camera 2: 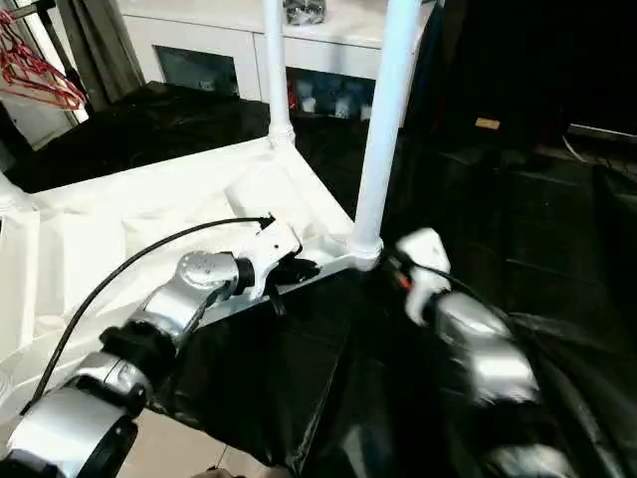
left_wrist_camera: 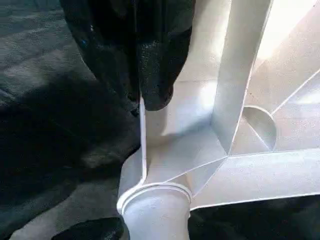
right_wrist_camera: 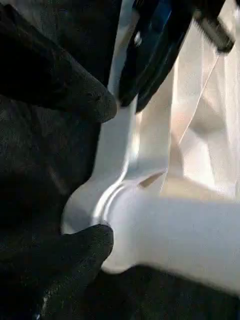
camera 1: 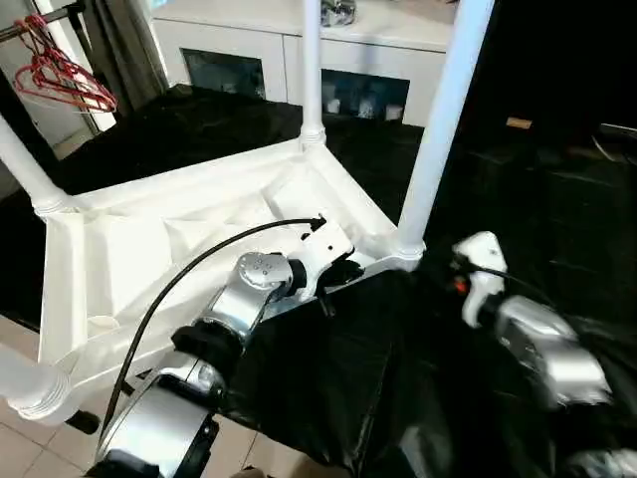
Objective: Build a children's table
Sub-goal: Rotate leg to tighten
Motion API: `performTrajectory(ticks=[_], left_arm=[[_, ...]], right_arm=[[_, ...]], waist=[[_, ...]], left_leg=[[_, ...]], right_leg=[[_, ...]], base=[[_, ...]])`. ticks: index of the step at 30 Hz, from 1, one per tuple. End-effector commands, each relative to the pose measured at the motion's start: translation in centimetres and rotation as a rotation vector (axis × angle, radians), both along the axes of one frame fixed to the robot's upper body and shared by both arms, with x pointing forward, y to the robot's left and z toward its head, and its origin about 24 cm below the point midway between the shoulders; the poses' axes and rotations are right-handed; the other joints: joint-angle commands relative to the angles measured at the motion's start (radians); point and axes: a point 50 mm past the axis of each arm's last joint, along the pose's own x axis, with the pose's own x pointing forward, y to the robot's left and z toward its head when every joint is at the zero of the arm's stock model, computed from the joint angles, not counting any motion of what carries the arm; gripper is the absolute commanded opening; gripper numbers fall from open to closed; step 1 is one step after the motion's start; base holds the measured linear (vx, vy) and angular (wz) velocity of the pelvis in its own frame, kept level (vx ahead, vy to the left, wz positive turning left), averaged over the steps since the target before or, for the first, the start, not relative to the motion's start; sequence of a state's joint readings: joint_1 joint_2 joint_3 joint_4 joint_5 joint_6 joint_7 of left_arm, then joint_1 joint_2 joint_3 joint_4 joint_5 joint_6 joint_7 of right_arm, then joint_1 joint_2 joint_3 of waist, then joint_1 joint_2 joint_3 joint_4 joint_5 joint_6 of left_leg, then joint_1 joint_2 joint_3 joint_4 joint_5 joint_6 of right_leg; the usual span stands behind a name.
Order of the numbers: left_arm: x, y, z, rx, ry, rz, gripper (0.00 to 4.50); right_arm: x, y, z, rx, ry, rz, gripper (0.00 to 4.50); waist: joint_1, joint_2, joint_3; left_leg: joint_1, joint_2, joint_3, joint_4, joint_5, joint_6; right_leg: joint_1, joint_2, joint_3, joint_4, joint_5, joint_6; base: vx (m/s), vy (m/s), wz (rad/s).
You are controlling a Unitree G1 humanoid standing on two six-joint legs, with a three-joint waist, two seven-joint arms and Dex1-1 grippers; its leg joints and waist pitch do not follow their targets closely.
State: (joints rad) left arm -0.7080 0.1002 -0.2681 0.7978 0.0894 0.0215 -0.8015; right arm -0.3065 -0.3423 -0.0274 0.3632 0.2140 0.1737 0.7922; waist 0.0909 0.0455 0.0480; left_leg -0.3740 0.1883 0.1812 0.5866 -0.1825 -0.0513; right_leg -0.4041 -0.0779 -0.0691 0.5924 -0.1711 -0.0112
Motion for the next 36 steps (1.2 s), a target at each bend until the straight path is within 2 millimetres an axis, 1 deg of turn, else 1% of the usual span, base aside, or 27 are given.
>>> performTrajectory(ticks=[1, 3, 5, 8, 9, 10, 11, 12, 13, 14, 15, 16, 18, 20, 22, 23, 24, 25, 26, 27, 28, 29, 31, 33, 34, 35, 36], left_arm=[[-0.2, -0.9, 1.5, -0.095, -0.031, -0.044, 0.55], [-0.2, -0.8, 1.6, -0.105, -0.019, -0.047, 0.64], [-0.4, -0.1, 2.0, -0.109, -0.006, -0.057, 0.77], [-0.6, 1.1, 2.5, -0.108, 0.016, -0.054, 0.97], [-1.1, 2.9, 2.8, -0.083, 0.054, -0.055, 0.99], [-1.4, 3.8, 2.9, -0.069, 0.073, -0.056, 1.08], [-1.8, 4.6, 3.0, -0.056, 0.089, -0.055, 1.22], [-2.1, 5.4, 3.2, -0.045, 0.104, -0.055, 1.34], [-2.6, 6.2, 3.3, -0.034, 0.122, -0.057, 1.40], [-3.3, 7.3, 3.6, -0.024, 0.146, -0.054, 1.42], [-4.0, 8.2, 3.9, -0.024, 0.169, -0.050, 1.42], [-4.4, 8.6, 4.1, -0.025, 0.181, -0.049, 1.48], [-5.2, 9.3, 4.3, -0.019, 0.201, -0.047, 1.75], [-6.8, 10.2, 4.7, -0.011, 0.246, -0.048, 1.80], [-7.9, 10.6, 5.0, -0.012, 0.275, -0.043, 2.08], [-7.9, 10.6, 5.0, -0.012, 0.275, -0.043, 2.08], [-8.3, 10.8, 5.2, -0.005, 0.282, -0.024, 2.21], [-8.5, 10.9, 5.2, 0.000, 0.282, -0.010, 2.25], [-8.7, 11.2, 5.2, 0.021, 0.282, 0.018, 2.31], [-8.9, 11.5, 5.1, 0.042, 0.283, 0.048, 2.41], [-9.1, 11.7, 5.1, 0.052, 0.286, 0.064, 2.53], [-9.4, 12.2, 5.0, 0.077, 0.292, 0.089, 2.63], [-9.6, 12.4, 4.9, 0.090, 0.295, 0.099, 2.78], [-10.0, 12.9, 4.8, 0.117, 0.304, 0.119, 2.96], [-10.6, 13.5, 4.8, 0.145, 0.323, 0.148, 3.07], [-10.6, 13.5, 4.8, 0.145, 0.323, 0.148, 3.07], [-10.9, 13.7, 4.9, 0.152, 0.332, 0.159, 3.23]], right_arm=[[-0.3, 0.9, 0.5, 0.030, -0.011, 0.058, 3.77], [-0.3, 1.2, 0.7, 0.044, -0.016, 0.061, 3.77], [0.0, 1.6, 0.8, 0.062, -0.020, 0.050, 3.77], [0.2, 2.1, 1.0, 0.080, -0.021, 0.045, 3.77], [0.3, 2.6, 1.0, 0.097, -0.017, 0.060, 3.77], [0.4, 2.9, 1.0, 0.104, -0.015, 0.067, 3.77], [0.4, 3.1, 1.0, 0.113, -0.013, 0.074, 3.77], [0.5, 3.3, 1.0, 0.116, -0.012, 0.076, 3.77], [0.6, 3.5, 1.0, 0.119, -0.013, 0.074, 3.77], [0.8, 3.7, 1.0, 0.128, -0.014, 0.068, 3.77], [1.1, 4.0, 1.1, 0.140, -0.017, 0.059, 3.77], [1.2, 4.1, 1.1, 0.145, -0.018, 0.055, 3.77], [1.4, 4.6, 1.2, 0.166, -0.018, 0.048, 3.77], [1.7, 5.8, 1.4, 0.212, -0.011, 0.056, 3.77], [1.7, 7.1, 1.5, 0.225, -0.009, 0.089, 3.77], [1.7, 7.1, 1.5, 0.225, -0.009, 0.089, 3.77], [1.8, 8.2, 1.4, 0.225, -0.009, 0.101, 3.77], [2.0, 8.8, 1.4, 0.226, -0.007, 0.103, 3.77], [2.4, 9.5, 1.3, 0.219, 0.002, 0.067, 3.77], [3.0, 10.1, 1.1, 0.207, 0.011, 0.009, 3.77], [3.3, 10.4, 1.0, 0.199, 0.019, -0.028, 3.77], [3.9, 10.8, 0.8, 0.205, 0.041, -0.097, 3.77], [4.2, 11.0, 0.7, 0.214, 0.053, -0.127, 3.77], [4.7, 11.0, 0.7, 0.241, 0.071, -0.191, 3.77], [5.6, 10.8, 0.8, 0.283, 0.080, -0.308, 3.77], [5.6, 10.8, 0.8, 0.283, 0.080, -0.308, 3.77], [6.1, 10.4, 0.8, 0.279, 0.077, -0.396, 3.77]], waist=[[0.004, -0.023, -0.062], [0.006, -0.021, -0.063], [0.005, -0.019, -0.063], [0.001, -0.019, -0.062], [0.000, -0.025, -0.062], [-0.006, -0.020, -0.061], [-0.008, -0.022, -0.059], [-0.006, -0.021, -0.062], [-0.007, -0.015, -0.059], [-0.004, -0.012, -0.060], [-0.004, -0.010, -0.062], [-0.005, -0.009, -0.058], [-0.001, -0.006, -0.058], [-0.004, -0.004, -0.056], [-0.005, -0.003, -0.054], [-0.004, -0.002, -0.054], [-0.002, -0.001, -0.053], [-0.005, -0.001, -0.051], [-0.007, 0.003, -0.051], [-0.009, 0.003, -0.052], [-0.015, 0.001, -0.049], [-0.015, 0.004, -0.051], [-0.020, 0.003, -0.051], [-0.019, 0.011, -0.056], [-0.019, 0.010, -0.059], [-0.021, 0.011, -0.058], [-0.021, 0.011, -0.058]], left_leg=[[0.007, 0.041, -0.013, -0.063, -0.191, 0.095], [0.007, 0.043, -0.014, -0.064, -0.190, 0.088], [0.007, 0.045, -0.015, -0.066, -0.186, 0.079], [0.006, 0.046, -0.016, -0.069, -0.185, 0.071], [0.007, 0.046, -0.015, -0.070, -0.186, 0.069], [-0.001, 0.045, -0.018, -0.073, -0.171, 0.070], [0.006, 0.042, -0.013, -0.070, -0.185, 0.066], [0.012, 0.044, -0.013, -0.069, -0.184, 0.059], [0.010, 0.043, -0.013, -0.071, -0.177, 0.058], [0.015, 0.047, -0.014, -0.073, -0.181, 0.049], [0.014, 0.050, -0.017, -0.075, -0.181, 0.042], [0.019, 0.046, -0.012, -0.076, -0.197, 0.036], [0.023, 0.049, -0.012, -0.077, -0.210, 0.023], [0.018, 0.047, -0.014, -0.082, -0.228, 0.011], [0.021, 0.045, -0.012, -0.083, -0.243, 0.005], [0.021, 0.045, -0.013, -0.083, -0.245, 0.001], [0.022, 0.043, -0.012, -0.083, -0.254, -0.003], [0.018, 0.042, -0.014, -0.086, -0.263, -0.009], [0.019, 0.040, -0.015, -0.086, -0.268, -0.017], [0.020, 0.041, -0.016, -0.086, -0.272, -0.023], [0.015, 0.039, -0.018, -0.089, -0.281, -0.033], [0.022, 0.038, -0.018, -0.088, -0.290, -0.039], [0.023, 0.035, -0.017, -0.087, -0.293, -0.040], [0.024, 0.036, -0.017, -0.084, -0.275, -0.039], [0.024, 0.037, -0.017, -0.084, -0.252, -0.042], [0.021, 0.036, -0.017, -0.084, -0.246, -0.043], [0.022, 0.034, -0.016, -0.084, -0.246, -0.041]], right_leg=[[0.057, -0.074, 0.041, -0.075, -0.231, -0.223], [0.055, -0.076, 0.042, -0.076, -0.257, -0.214], [0.052, -0.073, 0.041, -0.074, -0.241, -0.220], [0.053, -0.075, 0.042, -0.067, -0.221, -0.230], [0.053, -0.075, 0.042, -0.065, -0.220, -0.231], [0.057, -0.075, 0.042, -0.062, -0.224, -0.226], [0.049, -0.071, 0.042, -0.070, -0.259, -0.214], [0.049, -0.075, 0.044, -0.066, -0.254, -0.215], [0.045, -0.069, 0.045, -0.067, -0.253, -0.217], [0.043, -0.070, 0.046, -0.065, -0.247, -0.220], [0.045, -0.072, 0.046, -0.058, -0.238, -0.225], [0.037, -0.062, 0.045, -0.063, -0.237, -0.227], [0.036, -0.064, 0.047, -0.059, -0.231, -0.234], [0.038, -0.064, 0.047, -0.055, -0.231, -0.233], [0.036, -0.062, 0.048, -0.058, -0.249, -0.225], [0.036, -0.062, 0.048, -0.058, -0.254, -0.223], [0.034, -0.061, 0.049, -0.061, -0.268, -0.216], [0.036, -0.061, 0.049, -0.063, -0.282, -0.211], [0.036, -0.062, 0.049, -0.063, -0.293, -0.204], [0.035, -0.063, 0.049, -0.063, -0.297, -0.204], [0.037, -0.064, 0.049, -0.063, -0.318, -0.200], [0.033, -0.065, 0.049, -0.065, -0.334, -0.192], [0.033, -0.061, 0.050, -0.067, -0.329, -0.187], [0.033, -0.061, 0.051, -0.060, -0.283, -0.197], [0.035, -0.058, 0.049, -0.053, -0.230, -0.205], [0.035, -0.058, 0.049, -0.051, -0.219, -0.211], [0.037, -0.055, 0.047, -0.051, -0.212, -0.212]], base=[[0.000, 0.000, 0.00], [0.000, 0.000, 0.00], [0.000, 0.000, 0.00], [0.000, 0.000, 0.00], [0.000, 0.000, 0.00], [0.000, 0.000, 0.00], [0.000, 0.000, 0.00], [0.000, 0.000, 0.00], [0.000, 0.000, 0.00], [0.000, 0.000, 0.00], [0.000, 0.000, 0.00], [0.000, 0.000, 0.00], [0.000, 0.000, 0.00], [0.000, 0.000, 0.00], [0.000, 0.000, 0.00], [0.000, 0.000, 0.00], [0.000, 0.000, 0.00], [0.000, 0.000, 0.00], [0.000, 0.000, 0.00], [0.000, 0.000, 0.00], [0.000, 0.000, 0.00], [0.000, 0.000, 0.00], [0.000, 0.000, 0.00], [0.000, 0.000, 0.00], [0.000, 0.000, 0.00], [0.000, 0.000, 0.00], [0.000, 0.000, 0.00]])
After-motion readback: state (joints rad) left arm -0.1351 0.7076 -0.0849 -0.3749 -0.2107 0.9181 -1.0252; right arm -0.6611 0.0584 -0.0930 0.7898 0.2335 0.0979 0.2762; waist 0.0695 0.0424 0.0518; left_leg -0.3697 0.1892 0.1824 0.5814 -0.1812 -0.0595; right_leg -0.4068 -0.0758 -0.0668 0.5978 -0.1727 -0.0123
